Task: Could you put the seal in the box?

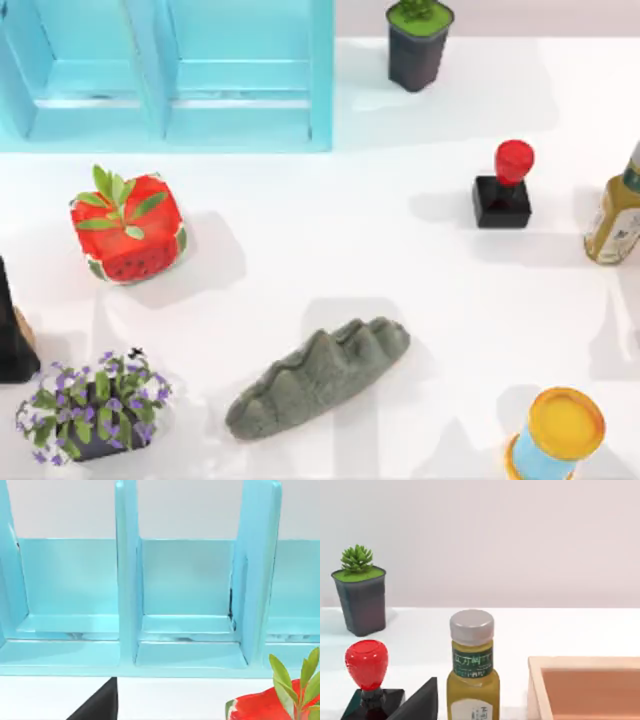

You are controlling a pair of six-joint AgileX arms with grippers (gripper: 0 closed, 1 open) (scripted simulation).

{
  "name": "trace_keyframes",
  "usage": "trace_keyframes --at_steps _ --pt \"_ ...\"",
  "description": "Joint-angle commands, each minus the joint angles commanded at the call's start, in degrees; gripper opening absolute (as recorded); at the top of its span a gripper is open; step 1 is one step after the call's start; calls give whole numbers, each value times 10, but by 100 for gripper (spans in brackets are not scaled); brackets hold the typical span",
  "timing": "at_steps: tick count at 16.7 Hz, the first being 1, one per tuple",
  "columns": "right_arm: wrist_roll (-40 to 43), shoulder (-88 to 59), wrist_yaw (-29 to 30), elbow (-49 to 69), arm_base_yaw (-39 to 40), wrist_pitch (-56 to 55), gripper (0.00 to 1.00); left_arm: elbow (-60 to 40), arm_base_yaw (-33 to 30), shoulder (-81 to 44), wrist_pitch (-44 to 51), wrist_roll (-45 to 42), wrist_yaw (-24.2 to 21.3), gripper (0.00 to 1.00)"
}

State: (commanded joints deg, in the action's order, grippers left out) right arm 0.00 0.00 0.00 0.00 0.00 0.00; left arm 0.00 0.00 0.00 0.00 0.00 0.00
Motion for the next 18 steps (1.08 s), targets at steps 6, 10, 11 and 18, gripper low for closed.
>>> trace_keyframes --at_steps 6,10,11,18 --pt "-8 -49 1 55 -9 40 100 0 0 0 0 0 0 100" --pt "-26 -184 6 203 -23 139 100 0 0 0 0 0 0 100" --pt "-31 -229 7 252 -26 170 100 0 0 0 0 0 0 100" --pt "-76 -585 18 623 -29 419 100 0 0 0 0 0 0 100"
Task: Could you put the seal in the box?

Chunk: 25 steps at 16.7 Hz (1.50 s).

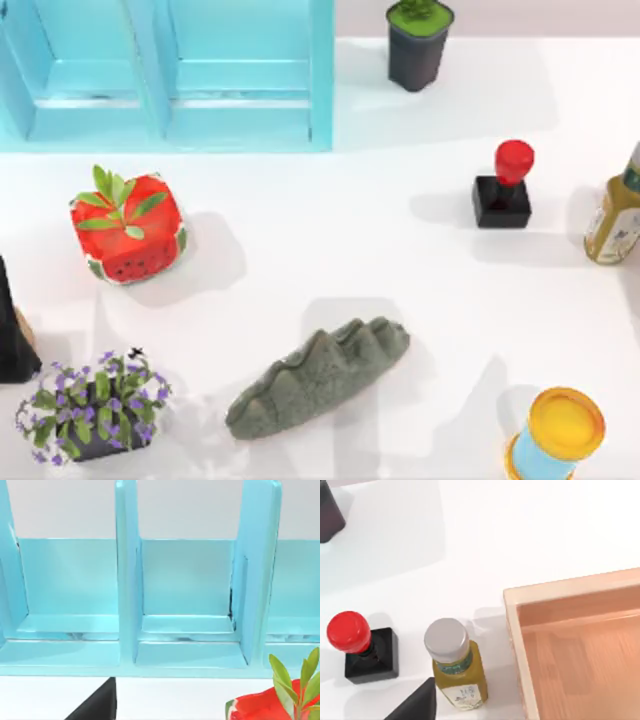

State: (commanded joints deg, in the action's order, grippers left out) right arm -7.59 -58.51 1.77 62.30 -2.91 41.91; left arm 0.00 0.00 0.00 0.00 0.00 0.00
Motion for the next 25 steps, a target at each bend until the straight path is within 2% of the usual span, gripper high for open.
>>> trace_keyframes --at_steps 7,13,19,25 --pt "-50 -367 7 364 42 229 100 0 0 0 0 0 0 100" --pt "-80 -603 6 588 109 360 100 0 0 0 0 0 0 100" --pt "-97 -738 4 711 174 421 100 0 0 0 0 0 0 100" --pt "-101 -766 3 730 194 429 100 0 0 0 0 0 0 100"
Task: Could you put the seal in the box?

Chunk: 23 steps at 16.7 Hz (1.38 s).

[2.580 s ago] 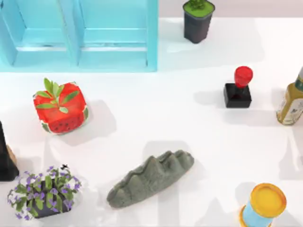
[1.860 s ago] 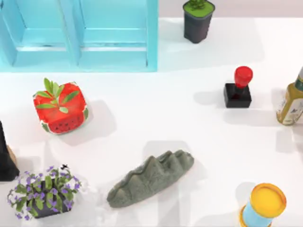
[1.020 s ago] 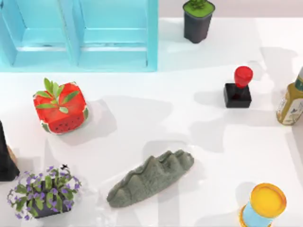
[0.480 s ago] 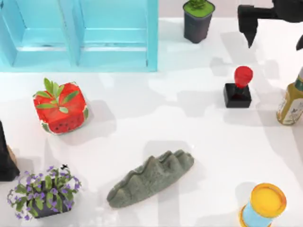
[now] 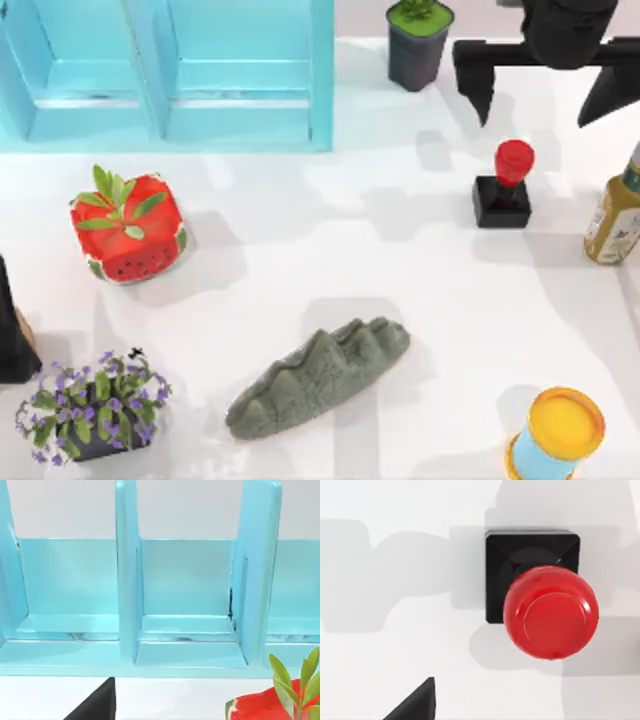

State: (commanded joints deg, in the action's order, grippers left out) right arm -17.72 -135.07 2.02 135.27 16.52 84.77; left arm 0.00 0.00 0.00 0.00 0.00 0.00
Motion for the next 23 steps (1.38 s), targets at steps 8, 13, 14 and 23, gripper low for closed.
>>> trace_keyframes --at_steps 8,13,14,23 --pt "-7 8 1 -61 8 -54 100 0 0 0 0 0 0 100" --pt "-3 -5 0 -161 5 -172 100 0 0 0 0 0 0 100" --pt "-1 -9 0 -178 2 -192 100 0 0 0 0 0 0 100" --pt "2 -14 0 -203 -2 -217 77 0 0 0 0 0 0 100"
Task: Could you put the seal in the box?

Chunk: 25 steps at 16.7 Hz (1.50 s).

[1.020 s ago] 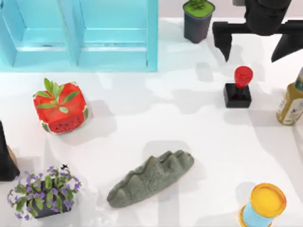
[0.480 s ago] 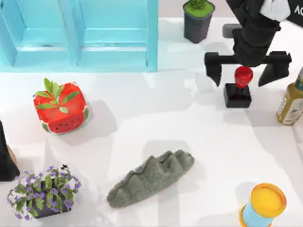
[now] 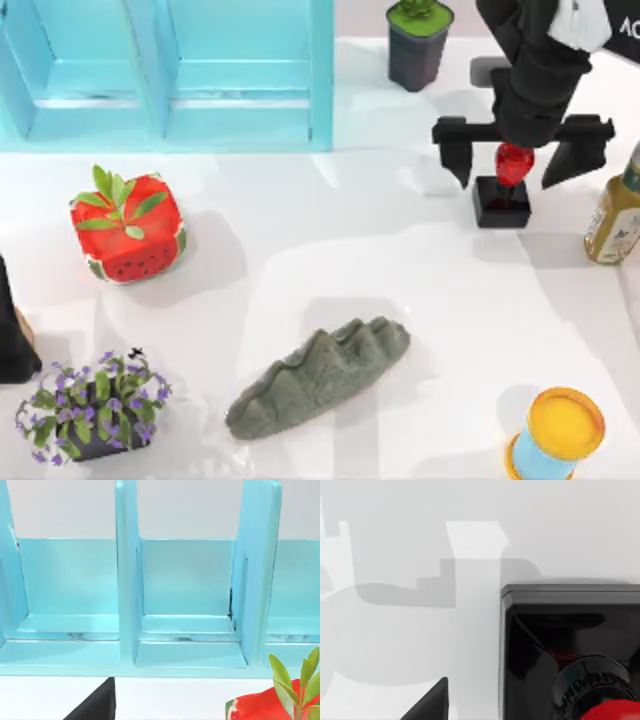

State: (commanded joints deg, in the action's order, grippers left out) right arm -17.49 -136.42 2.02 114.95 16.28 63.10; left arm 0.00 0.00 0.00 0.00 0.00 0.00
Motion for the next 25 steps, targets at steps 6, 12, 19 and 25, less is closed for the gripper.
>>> trace_keyframes --at_steps 6,12,19,25 --pt "0 0 0 0 0 0 32 0 0 0 0 0 0 100" --pt "0 0 0 0 0 0 0 0 0 0 0 0 0 100" --pt "0 1 0 0 1 0 0 0 0 0 0 0 0 100" --pt "8 -11 -4 73 34 67 0 0 0 0 0 0 0 100"
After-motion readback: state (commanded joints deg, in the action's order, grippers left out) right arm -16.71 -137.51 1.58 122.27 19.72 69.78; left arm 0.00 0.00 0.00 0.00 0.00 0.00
